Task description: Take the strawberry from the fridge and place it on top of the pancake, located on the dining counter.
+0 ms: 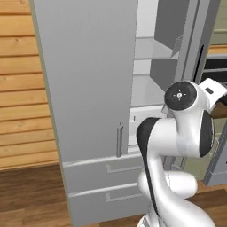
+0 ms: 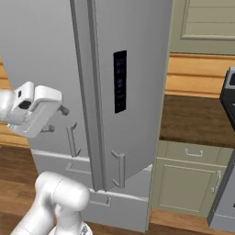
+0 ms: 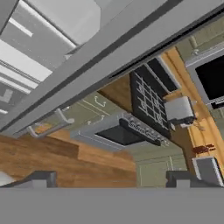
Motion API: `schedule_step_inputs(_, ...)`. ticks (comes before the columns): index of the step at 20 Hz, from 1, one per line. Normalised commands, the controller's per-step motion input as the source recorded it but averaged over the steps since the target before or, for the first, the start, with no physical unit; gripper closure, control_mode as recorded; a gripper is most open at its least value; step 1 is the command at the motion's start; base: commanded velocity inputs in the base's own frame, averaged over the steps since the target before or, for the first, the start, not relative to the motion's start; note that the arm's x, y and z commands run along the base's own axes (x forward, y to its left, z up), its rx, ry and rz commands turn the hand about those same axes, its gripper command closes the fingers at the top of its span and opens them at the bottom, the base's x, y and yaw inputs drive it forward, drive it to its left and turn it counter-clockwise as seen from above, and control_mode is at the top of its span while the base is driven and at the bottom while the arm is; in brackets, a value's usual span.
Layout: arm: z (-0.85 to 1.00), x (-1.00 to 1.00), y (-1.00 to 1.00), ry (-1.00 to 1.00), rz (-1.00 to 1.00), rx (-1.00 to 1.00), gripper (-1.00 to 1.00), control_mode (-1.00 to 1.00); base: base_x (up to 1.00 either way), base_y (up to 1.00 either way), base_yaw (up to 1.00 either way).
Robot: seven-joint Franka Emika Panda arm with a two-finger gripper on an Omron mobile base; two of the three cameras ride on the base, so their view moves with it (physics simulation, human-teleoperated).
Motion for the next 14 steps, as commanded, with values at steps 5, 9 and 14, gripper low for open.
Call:
schedule_step_inputs(5, 0.33, 0.32, 0.79, 0.60, -0.12, -0.39, -1.00, -1.00, 0.00, 0.00, 0.00)
schedule_step_inputs(9, 0.04, 0.72, 0.68, 0.50, -0.01, -0.41, -1.00, -1.00, 0.00, 0.00, 0.00)
schedule_step_inputs(14, -0.25, 0.79, -0.16, 0.09, 0.02, -0.08, -1.00, -1.00, 0.00, 0.00, 0.00)
